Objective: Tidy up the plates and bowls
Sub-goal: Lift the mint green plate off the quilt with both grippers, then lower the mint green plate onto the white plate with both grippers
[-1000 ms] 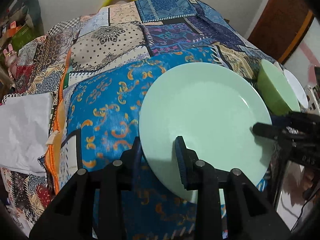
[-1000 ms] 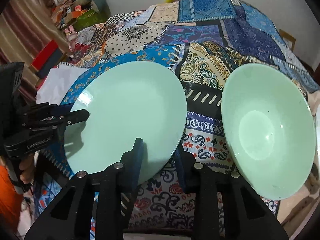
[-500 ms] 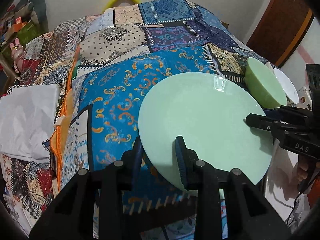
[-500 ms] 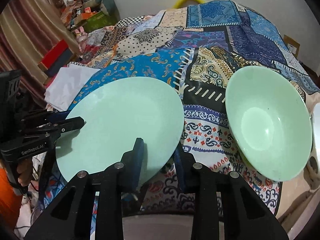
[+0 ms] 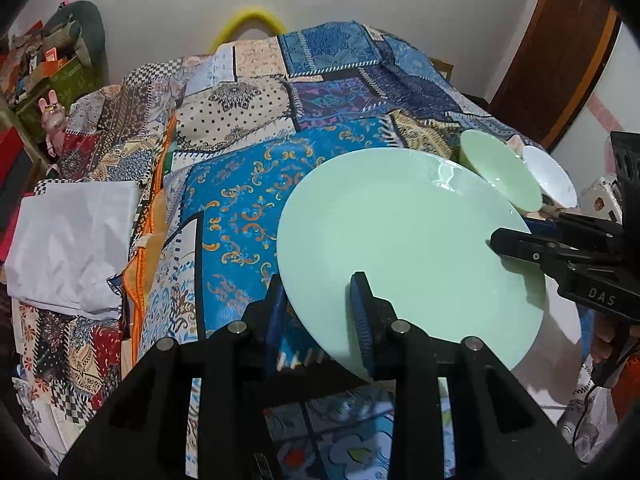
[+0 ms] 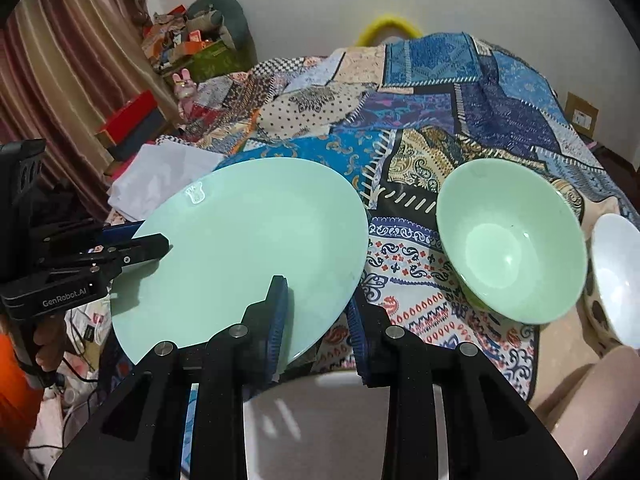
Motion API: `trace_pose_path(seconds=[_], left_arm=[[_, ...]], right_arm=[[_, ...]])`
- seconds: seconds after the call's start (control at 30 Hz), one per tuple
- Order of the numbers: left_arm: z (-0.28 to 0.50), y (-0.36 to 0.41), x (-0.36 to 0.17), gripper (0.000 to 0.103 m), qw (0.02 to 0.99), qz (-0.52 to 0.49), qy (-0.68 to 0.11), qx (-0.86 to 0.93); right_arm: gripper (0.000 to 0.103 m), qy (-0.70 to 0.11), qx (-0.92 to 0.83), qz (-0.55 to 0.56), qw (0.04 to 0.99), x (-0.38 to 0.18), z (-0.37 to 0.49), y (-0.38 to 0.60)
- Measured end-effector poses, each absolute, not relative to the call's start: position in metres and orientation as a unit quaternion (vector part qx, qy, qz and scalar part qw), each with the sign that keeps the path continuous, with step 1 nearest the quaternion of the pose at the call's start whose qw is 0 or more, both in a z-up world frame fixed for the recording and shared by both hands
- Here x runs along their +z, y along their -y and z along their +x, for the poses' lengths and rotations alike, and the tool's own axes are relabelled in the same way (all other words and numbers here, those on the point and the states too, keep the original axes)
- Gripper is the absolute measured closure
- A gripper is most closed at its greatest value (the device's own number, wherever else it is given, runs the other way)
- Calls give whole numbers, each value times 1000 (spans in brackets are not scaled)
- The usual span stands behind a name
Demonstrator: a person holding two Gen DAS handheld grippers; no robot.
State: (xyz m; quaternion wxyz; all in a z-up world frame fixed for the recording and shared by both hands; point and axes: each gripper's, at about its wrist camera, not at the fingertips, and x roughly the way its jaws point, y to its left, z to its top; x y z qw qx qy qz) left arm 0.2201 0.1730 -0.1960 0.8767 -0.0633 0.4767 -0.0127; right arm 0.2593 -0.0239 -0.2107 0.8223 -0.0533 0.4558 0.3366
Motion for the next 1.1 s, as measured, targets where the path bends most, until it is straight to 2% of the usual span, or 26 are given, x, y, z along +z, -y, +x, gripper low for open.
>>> trace_pose_path(seconds=[0.7,1.1], left_arm=[[164,-123,-134,71,897,-49,-440,-16],[141,-83,-135,71,894,-45,-446,-24]], right_arm=[[76,-406,345,-41,845,-167,207,72],[76,-408,334,-30,849,-172,184,110]])
